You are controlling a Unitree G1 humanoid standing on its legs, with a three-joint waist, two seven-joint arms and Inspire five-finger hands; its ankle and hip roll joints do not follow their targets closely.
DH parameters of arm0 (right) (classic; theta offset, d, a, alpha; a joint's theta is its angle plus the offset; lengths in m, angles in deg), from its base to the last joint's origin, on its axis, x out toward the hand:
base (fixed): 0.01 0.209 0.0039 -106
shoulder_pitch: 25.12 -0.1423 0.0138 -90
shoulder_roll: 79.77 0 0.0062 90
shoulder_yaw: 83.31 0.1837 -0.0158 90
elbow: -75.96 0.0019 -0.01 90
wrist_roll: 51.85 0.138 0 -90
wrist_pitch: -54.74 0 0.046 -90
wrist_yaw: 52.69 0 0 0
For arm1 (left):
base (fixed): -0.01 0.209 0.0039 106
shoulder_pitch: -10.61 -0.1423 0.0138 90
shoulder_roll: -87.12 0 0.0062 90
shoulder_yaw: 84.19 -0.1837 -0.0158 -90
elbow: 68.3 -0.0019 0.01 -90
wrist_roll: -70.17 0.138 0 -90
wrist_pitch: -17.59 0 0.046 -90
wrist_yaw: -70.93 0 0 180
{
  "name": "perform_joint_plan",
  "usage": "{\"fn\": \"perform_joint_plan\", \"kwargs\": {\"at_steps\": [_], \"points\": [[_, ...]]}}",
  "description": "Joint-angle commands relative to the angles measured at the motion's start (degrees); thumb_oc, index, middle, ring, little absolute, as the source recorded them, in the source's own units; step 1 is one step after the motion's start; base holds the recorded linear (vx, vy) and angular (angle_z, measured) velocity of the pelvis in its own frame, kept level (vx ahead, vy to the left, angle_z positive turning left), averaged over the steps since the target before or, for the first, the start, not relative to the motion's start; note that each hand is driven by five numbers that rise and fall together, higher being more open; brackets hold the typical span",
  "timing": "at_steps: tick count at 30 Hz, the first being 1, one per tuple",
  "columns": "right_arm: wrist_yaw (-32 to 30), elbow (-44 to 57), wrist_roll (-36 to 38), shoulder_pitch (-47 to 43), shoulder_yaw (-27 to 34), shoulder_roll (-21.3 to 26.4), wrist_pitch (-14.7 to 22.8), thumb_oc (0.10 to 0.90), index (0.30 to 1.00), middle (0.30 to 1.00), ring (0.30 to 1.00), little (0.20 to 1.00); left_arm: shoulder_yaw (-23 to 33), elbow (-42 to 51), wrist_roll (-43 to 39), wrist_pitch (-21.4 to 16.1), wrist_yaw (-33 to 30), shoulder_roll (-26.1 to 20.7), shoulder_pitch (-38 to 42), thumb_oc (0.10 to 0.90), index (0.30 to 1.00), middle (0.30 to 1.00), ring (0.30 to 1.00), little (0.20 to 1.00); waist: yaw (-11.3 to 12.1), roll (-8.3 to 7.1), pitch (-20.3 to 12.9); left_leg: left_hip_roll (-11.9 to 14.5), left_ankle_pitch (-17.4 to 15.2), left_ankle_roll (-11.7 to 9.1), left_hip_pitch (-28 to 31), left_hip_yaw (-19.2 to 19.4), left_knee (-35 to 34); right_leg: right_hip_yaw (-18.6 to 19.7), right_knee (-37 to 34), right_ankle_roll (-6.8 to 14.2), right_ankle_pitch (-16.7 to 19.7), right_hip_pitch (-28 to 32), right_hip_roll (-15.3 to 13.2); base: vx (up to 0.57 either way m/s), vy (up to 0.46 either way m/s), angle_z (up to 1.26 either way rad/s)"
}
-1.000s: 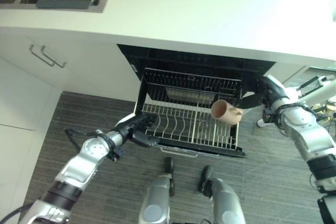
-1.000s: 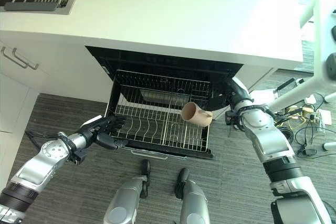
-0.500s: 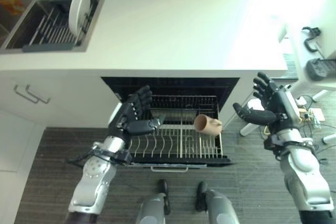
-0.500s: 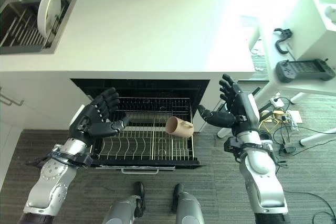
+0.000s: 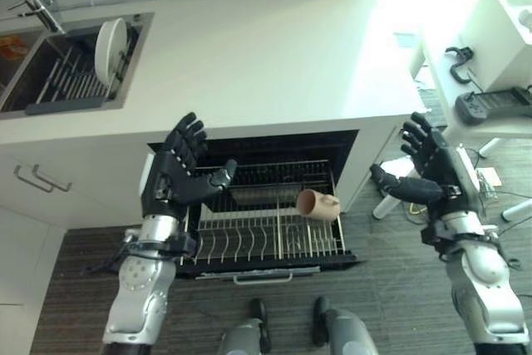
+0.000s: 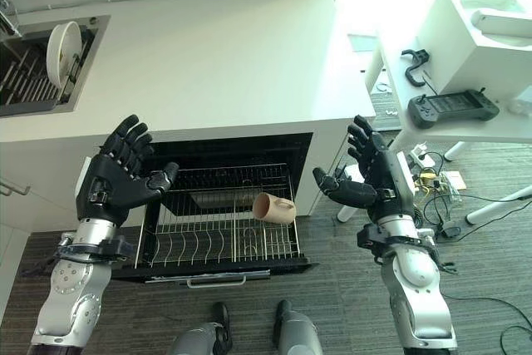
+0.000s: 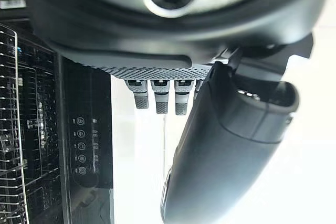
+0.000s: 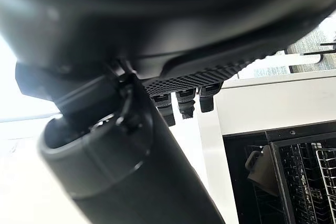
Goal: Place the dishes in the dishwasher.
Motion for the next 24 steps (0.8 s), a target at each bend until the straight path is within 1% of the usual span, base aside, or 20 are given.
{"fn": "perform_joint_plan", "kwargs": {"at_steps": [1,2,3,5,7,9,10,11,12,13,14,15,16,17,18,19,20,22,23,24], "points": [[0.46,8.92,1.83,-3.58,1.91,1.20,8.01,0.800,0.900,0.900,0.900,0.900,2.92,6.33,2.54,-7.41,-0.93,-2.06,1.51,0.800,0.900,0.900,0.900,0.900,0.40,-1.53,-3.97,3.16,-7.41,-1.88,0.45,0.07,4.34,1.47,-4.99,5.92,-2.52,6.63,-1.33,0.00,0.000,0.00],[4.61,8.25,1.86,6.36,3.74,4.55,12.07,0.800,0.900,0.900,0.900,0.900,1.09,3.61,-1.07,-4.42,3.96,-4.20,0.60,0.800,0.900,0.900,0.900,0.900,-1.80,-0.73,-4.11,-6.35,-7.92,4.84,4.51,-8.67,4.34,2.72,3.16,7.62,9.42,2.84,5.34,0.09,-0.050,0.06],[4.92,8.43,3.14,6.85,4.65,4.70,12.25,0.800,0.900,0.900,0.900,0.900,0.86,4.03,-0.15,-4.57,3.96,-3.60,0.26,0.800,0.900,0.900,0.900,0.900,-2.79,-0.90,-3.82,-7.00,-8.85,4.90,5.70,-10.03,4.34,3.56,0.95,7.79,10.68,1.95,6.02,0.15,-0.066,0.26],[5.33,8.62,3.84,6.11,4.59,4.41,12.98,0.800,0.900,0.900,0.900,0.900,0.09,4.47,1.89,-5.54,2.53,-2.79,-0.25,0.800,0.900,0.900,0.900,0.900,-3.58,-0.52,-3.45,-7.46,-10.07,4.95,7.29,-11.22,4.34,3.15,0.75,7.83,11.72,0.32,6.15,0.19,-0.082,0.59],[4.77,8.49,3.38,4.24,3.79,4.43,12.45,0.800,0.900,0.900,0.900,0.900,-0.16,4.55,2.81,-6.14,1.10,-2.62,-0.47,0.800,0.900,0.900,0.900,0.900,-3.09,-0.84,-3.97,-8.28,-10.41,4.91,7.64,-11.82,4.34,3.89,-4.06,6.58,9.76,3.20,6.67,0.15,-0.113,0.48],[3.74,8.54,2.90,3.21,3.54,4.88,11.87,0.800,0.900,0.900,0.900,0.900,0.09,4.12,2.95,-6.61,0.82,-2.63,-0.78,0.800,0.900,0.900,0.900,0.900,-2.20,-1.35,-4.69,-9.01,-10.07,4.92,7.52,-11.48,4.34,4.15,-4.99,5.94,7.88,5.28,6.65,0.11,-0.128,0.24],[2.50,8.35,3.00,1.77,3.34,5.13,10.96,0.800,0.900,0.900,0.900,0.900,0.77,4.14,3.60,-6.63,1.71,-2.65,-1.20,0.800,0.900,0.900,0.900,0.900,-1.27,-1.74,-5.51,-9.46,-10.18,4.97,8.20,-9.53,4.34,3.62,-4.99,4.93,4.79,6.83,6.28,0.12,-0.091,0.31],[2.26,8.30,2.74,1.45,3.36,5.06,10.72,0.800,0.900,0.900,0.900,0.900,1.03,4.24,3.84,-6.67,1.90,-2.52,-1.35,0.800,0.900,0.900,0.900,0.900,-1.21,-1.74,-5.63,-9.43,-10.20,4.66,8.88,-8.49,4.34,3.71,-4.99,4.30,3.17,7.24,6.29,0.14,-0.069,0.18],[1.93,8.28,2.14,1.36,3.65,5.09,10.52,0.800,0.900,0.900,0.900,0.900,1.01,4.39,3.43,-6.57,2.04,-2.38,-1.25,0.800,0.900,0.900,0.900,0.900,-1.17,-1.87,-5.73,-9.41,-9.62,3.83,9.22,-6.63,4.34,3.87,-4.99,3.59,1.29,8.12,6.06,0.10,0.016,-0.05],[1.24,8.37,1.74,1.40,4.28,5.48,10.21,0.800,0.900,0.900,0.900,0.900,0.85,4.80,2.48,-6.19,2.42,-2.08,-1.01,0.800,0.900,0.900,0.900,0.900,-1.04,-2.28,-5.65,-8.61,-6.26,2.03,9.51,-3.68,4.34,3.42,-4.99,3.03,0.04,9.32,5.03,0.09,0.054,0.10],[0.92,8.35,1.58,1.34,4.78,5.71,9.98,0.800,0.900,0.900,0.900,0.900,0.76,5.07,1.67,-5.93,2.62,-1.95,-0.84,0.800,0.900,0.900,0.900,0.900,-0.85,-2.48,-5.45,-7.80,-3.32,0.58,9.28,-2.50,4.34,3.08,-4.99,2.75,-0.44,10.03,4.35,0.09,0.253,0.36],[0.53,8.64,1.40,0.17,6.74,6.87,8.40,0.800,0.900,0.900,0.900,0.900,0.67,5.58,0.03,-5.79,3.83,-1.60,-0.39,0.800,0.900,0.900,0.900,0.900,-1.54,-3.07,-5.37,1.02,-0.28,-2.32,8.01,3.16,4.34,0.98,-4.99,2.66,-1.66,11.07,1.44,0.06,0.273,0.71],[0.47,8.63,1.44,-0.04,6.95,7.07,8.22,0.800,0.900,0.900,0.900,0.900,0.60,5.58,0.04,-5.92,4.02,-1.55,-0.26,0.800,0.900,0.900,0.900,0.900,-1.71,-2.99,-5.35,1.94,-0.55,-2.44,8.09,3.59,4.34,0.68,-4.99,2.66,-1.78,11.17,1.24,0.06,0.473,0.73],[0.77,8.75,2.04,-0.68,7.95,8.08,7.85,0.800,0.900,0.900,0.900,0.900,0.41,5.89,-0.09,-6.61,3.57,-1.83,0.07,0.800,0.900,0.900,0.900,0.900,-2.66,-2.47,-5.60,5.99,-2.66,-2.24,8.22,3.47,4.34,0.01,-4.99,2.95,-1.75,10.60,0.10,0.05,0.440,0.71],[1.06,8.79,2.56,-0.84,8.36,8.67,7.84,0.800,0.900,0.900,0.900,0.900,0.35,6.16,-0.40,-7.06,2.99,-1.96,-0.02,0.800,0.900,0.900,0.900,0.900,-2.98,-1.94,-5.81,7.67,-2.90,-2.62,7.74,1.81,4.34,0.46,-4.99,3.17,-1.88,10.33,-0.10,0.06,0.573,0.34],[1.47,8.80,3.29,-1.02,8.83,9.31,7.82,0.800,0.900,0.900,0.900,0.900,0.45,6.45,-1.05,-7.37,2.45,-2.03,-0.19,0.800,0.900,0.900,0.900,0.900,-3.16,-1.36,-6.05,9.09,-2.10,-3.48,7.10,-0.78,4.34,1.52,-4.99,3.38,-1.99,9.96,-0.26,0.11,0.578,0.16],[1.51,8.63,3.78,-1.92,8.79,9.98,7.66,0.800,0.900,0.900,0.900,0.900,0.47,6.53,-1.21,-8.20,2.00,-1.63,-0.55,0.800,0.900,0.900,0.900,0.900,-3.08,-0.73,-6.40,10.59,-1.17,-4.86,6.30,-5.12,4.34,3.48,-4.99,3.90,-2.06,9.28,-0.74,0.13,0.543,-0.04],[1.02,8.46,4.02,-3.78,8.15,10.69,7.17,0.800,0.900,0.900,0.900,0.900,0.47,6.33,-0.79,-9.82,1.66,-1.11,-0.85,0.800,0.900,0.900,0.900,0.900,-2.96,-0.20,-6.60,11.81,-0.78,-6.16,5.79,-9.53,4.34,6.14,-4.99,4.85,-1.75,8.38,-1.68,0.14,0.519,-0.31],[0.61,8.59,3.92,-4.88,7.46,10.82,6.77,0.800,0.900,0.900,0.900,0.900,0.43,6.47,-0.21,-10.55,1.26,-0.89,-0.97,0.800,0.900,0.900,0.900,0.900,-2.95,0.12,-6.64,12.23,-0.90,-6.77,5.83,-11.17,4.34,7.87,-4.99,5.71,-1.32,7.79,-2.54,0.15,0.541,-0.66],[0.31,8.61,3.38,-6.07,6.77,10.82,6.50,0.800,0.900,0.900,0.900,0.900,0.36,6.40,0.17,-11.23,0.72,-0.84,-0.87,0.800,0.900,0.900,0.900,0.900,-3.01,0.49,-6.58,12.04,-1.81,-7.22,5.95,-11.89,4.34,9.37,-4.99,6.70,-0.87,7.34,-3.64,0.14,0.541,-0.80]]}}
